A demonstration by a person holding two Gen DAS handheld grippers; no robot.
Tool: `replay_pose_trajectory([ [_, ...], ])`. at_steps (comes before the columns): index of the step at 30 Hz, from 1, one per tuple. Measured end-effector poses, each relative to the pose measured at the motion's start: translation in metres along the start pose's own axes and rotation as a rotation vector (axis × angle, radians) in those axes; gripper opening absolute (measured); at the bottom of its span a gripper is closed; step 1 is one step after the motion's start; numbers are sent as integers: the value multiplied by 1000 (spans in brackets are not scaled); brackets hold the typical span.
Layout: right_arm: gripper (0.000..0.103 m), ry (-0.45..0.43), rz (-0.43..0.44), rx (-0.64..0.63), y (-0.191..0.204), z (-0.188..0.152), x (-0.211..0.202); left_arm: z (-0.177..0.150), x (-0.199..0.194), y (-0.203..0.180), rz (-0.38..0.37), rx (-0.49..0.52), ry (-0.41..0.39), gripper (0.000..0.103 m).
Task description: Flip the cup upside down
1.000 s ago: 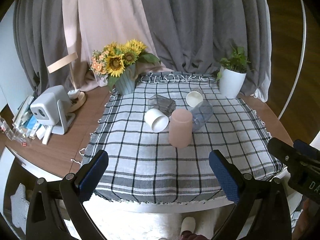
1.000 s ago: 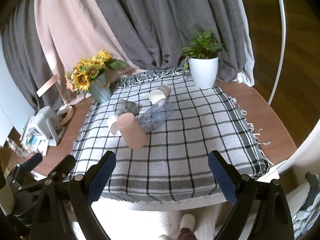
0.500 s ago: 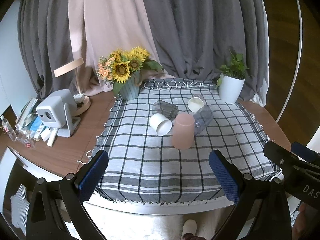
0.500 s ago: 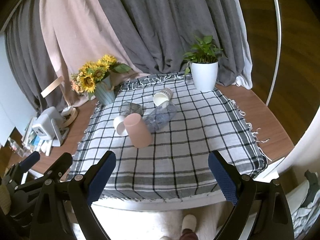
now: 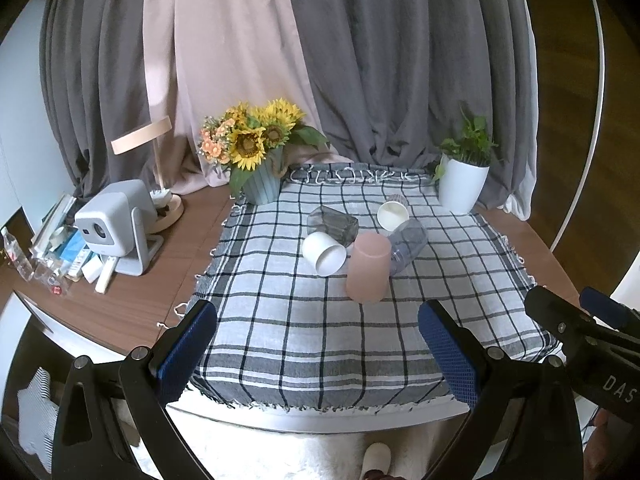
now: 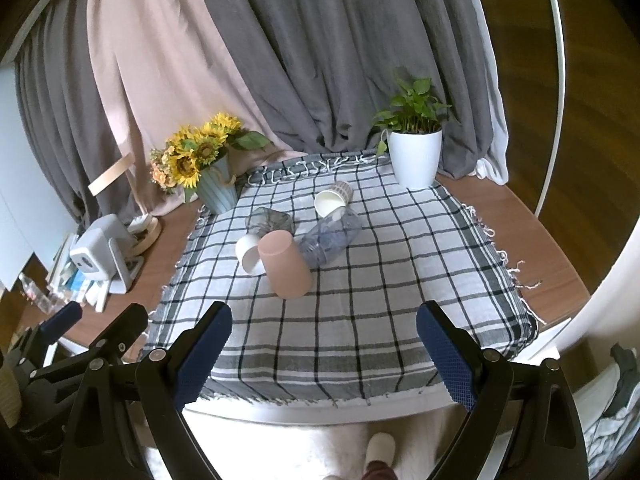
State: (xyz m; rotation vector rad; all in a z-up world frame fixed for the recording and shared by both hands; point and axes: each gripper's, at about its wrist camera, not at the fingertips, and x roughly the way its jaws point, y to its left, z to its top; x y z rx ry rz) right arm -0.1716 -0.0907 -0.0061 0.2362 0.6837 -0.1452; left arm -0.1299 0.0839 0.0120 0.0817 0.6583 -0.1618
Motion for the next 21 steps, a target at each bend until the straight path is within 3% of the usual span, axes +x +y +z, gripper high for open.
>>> replay_pose_trajectory([
  [21, 94, -3, -1, -1, 1, 0, 0, 0, -1, 1, 4, -1, -4, 103],
])
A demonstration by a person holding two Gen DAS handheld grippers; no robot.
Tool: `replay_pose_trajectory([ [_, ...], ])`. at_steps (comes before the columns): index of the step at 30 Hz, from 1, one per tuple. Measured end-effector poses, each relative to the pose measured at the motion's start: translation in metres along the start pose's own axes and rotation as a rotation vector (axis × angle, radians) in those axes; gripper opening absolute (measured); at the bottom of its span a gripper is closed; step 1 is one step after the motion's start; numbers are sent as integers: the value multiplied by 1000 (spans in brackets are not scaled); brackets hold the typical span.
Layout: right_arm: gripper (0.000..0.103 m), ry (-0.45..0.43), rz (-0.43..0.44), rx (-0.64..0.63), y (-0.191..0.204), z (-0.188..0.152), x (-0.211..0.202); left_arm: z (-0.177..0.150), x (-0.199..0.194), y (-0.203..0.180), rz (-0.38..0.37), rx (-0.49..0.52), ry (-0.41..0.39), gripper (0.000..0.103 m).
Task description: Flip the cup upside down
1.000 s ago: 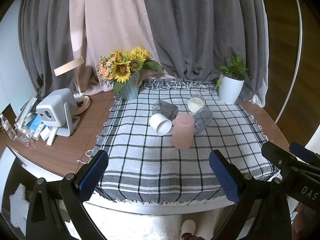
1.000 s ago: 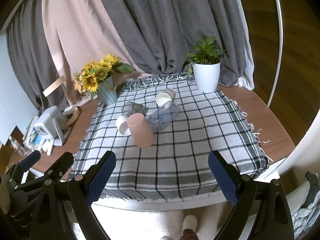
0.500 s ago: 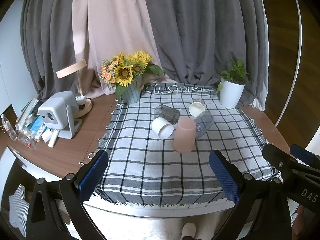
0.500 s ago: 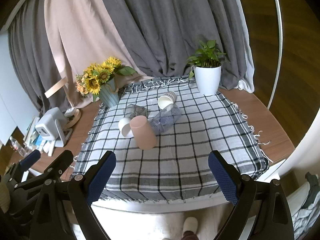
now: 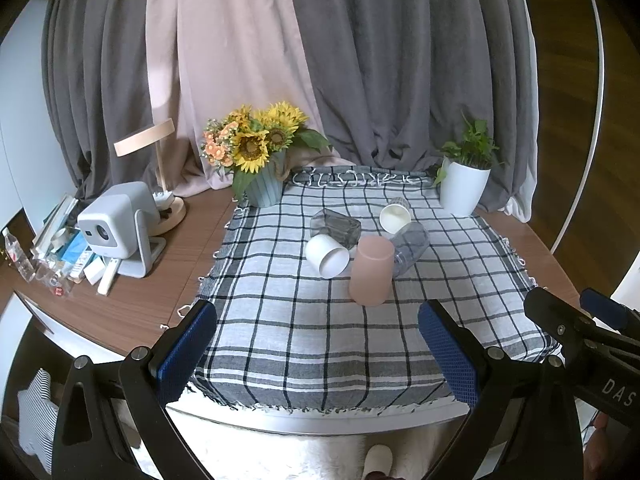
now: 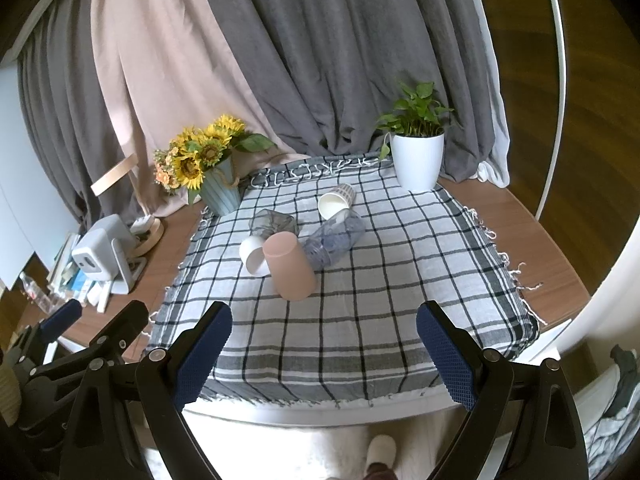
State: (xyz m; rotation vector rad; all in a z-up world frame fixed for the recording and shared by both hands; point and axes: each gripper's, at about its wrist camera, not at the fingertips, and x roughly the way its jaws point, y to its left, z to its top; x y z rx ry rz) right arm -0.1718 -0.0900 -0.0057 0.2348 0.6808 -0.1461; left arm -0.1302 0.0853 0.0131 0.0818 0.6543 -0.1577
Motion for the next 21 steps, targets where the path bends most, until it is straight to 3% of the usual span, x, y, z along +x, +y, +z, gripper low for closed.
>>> replay_pose_trajectory([
  [21, 94, -1, 0, 0, 0, -1, 0, 0, -1, 2, -5, -1, 2, 103],
])
